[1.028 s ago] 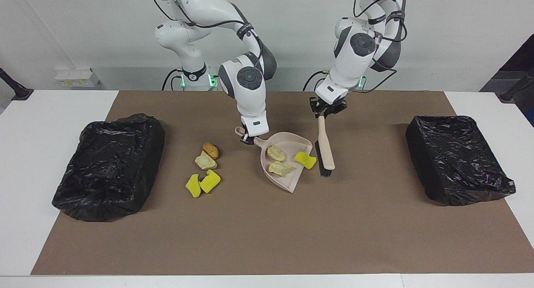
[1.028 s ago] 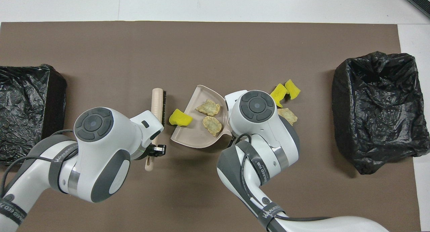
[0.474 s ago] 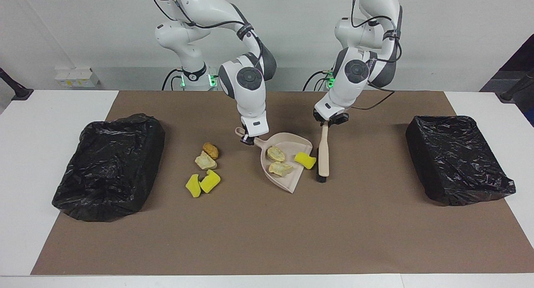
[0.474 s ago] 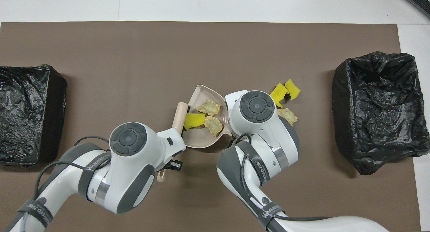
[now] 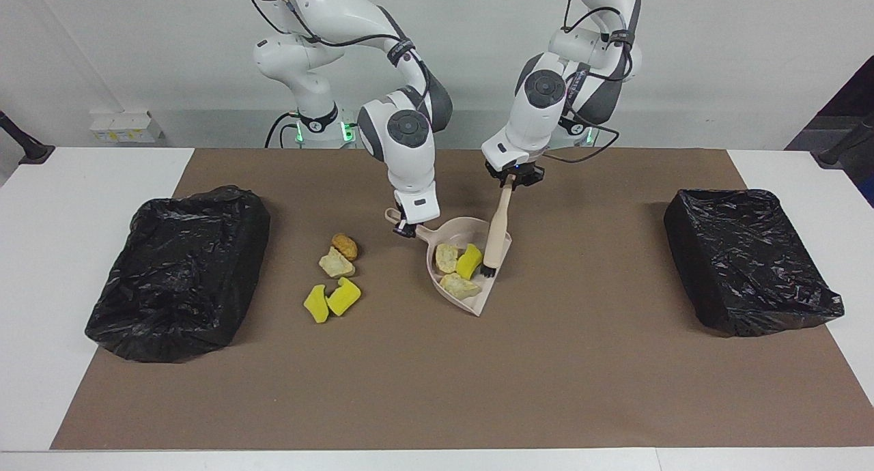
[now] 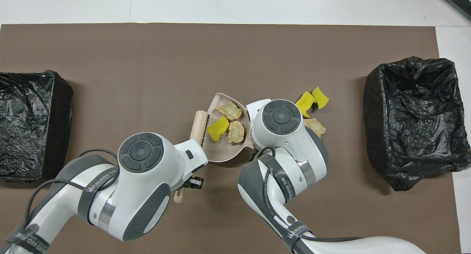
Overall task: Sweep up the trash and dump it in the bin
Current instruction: 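Sweep the debris into the dustpan with the brush in the left gripper, then carry the dustpan to the bin farther right and tip it with the right gripper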
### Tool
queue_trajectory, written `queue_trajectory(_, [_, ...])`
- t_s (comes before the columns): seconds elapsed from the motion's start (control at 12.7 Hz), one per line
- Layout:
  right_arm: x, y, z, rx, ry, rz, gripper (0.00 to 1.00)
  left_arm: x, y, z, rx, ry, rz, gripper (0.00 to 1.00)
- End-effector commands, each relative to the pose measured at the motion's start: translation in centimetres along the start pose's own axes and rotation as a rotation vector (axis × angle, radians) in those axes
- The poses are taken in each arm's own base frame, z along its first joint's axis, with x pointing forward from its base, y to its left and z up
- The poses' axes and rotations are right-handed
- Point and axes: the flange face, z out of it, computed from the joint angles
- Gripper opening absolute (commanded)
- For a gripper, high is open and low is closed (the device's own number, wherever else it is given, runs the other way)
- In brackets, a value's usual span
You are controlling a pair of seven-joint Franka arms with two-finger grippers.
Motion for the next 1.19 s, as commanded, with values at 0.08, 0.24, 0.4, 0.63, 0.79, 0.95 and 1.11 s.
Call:
queue_trajectory(0.08, [0.0,-0.1,0.4,-0.022,0.009,0.006,0.00,-2.2,-0.6,-1.2,0.028,-0.030,-0.132,0.00])
queue_trajectory(0.24, [0.0,0.0,0.3,-0.023,0.008,0.008,0.00,-3.7,-0.3,-0.5,0.037,-0.028,-0.209,0.00])
queue_trajectory(0.4, [-0.4,0.5,-0.8,-0.034,0.009,0.012,0.00,-5.6,0.6,0.7,0.041,-0.005,-0.273,0.00])
queue_trajectory(0.63, [-3.2,2.4,-5.2,-0.065,0.023,0.019,0.00,-9.0,3.1,3.2,0.042,0.037,-0.355,0.00])
queue_trajectory(0.79, [-6.2,4.1,-8.7,-0.070,0.029,0.013,0.00,-11.2,6.5,4.7,0.055,0.044,-0.360,0.00])
queue_trajectory(0.95, [-9.4,5.9,-12.0,-0.072,0.037,0.031,0.00,-13.9,10.6,6.5,0.041,0.082,-0.372,0.00])
queue_trajectory(1.11, [-14.2,8.6,-15.5,-0.073,0.040,0.048,0.00,-16.8,14.1,7.6,0.045,0.083,-0.334,0.00])
